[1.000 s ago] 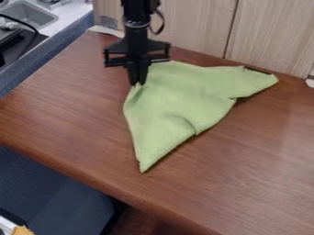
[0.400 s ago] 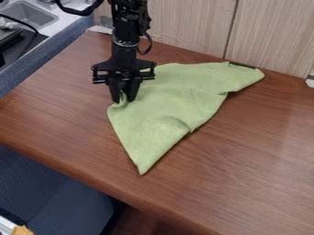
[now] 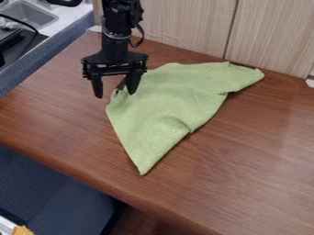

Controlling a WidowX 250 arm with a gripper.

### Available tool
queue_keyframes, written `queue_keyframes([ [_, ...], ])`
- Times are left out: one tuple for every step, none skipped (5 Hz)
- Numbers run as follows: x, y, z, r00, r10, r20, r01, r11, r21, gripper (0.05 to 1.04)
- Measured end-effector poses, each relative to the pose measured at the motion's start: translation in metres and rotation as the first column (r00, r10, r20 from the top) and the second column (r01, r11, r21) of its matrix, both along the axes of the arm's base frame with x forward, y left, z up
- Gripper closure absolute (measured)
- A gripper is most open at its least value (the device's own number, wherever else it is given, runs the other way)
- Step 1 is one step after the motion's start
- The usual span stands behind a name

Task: Fold the cloth from bottom right to top left

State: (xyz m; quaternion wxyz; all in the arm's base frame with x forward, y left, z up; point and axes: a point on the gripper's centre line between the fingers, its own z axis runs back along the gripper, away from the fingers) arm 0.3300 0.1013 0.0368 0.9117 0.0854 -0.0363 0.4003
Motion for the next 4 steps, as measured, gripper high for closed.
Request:
queue_keyframes([
  [-0.001,0.001,0.002,1.0,-0.003,-0.006,0.003,1.0,0.005,0.077],
  [-0.001,0.001,0.026,0.999,-0.006,0.036,0.005,1.0,0.018,0.083],
  [-0.002,-0.007,0.046,0.998,-0.024,0.064,0.025,1.0,-0.009,0.083],
  [-0.001,-0.018,0.066,0.993,-0.046,0.112,0.049,0.999,-0.019,0.083],
])
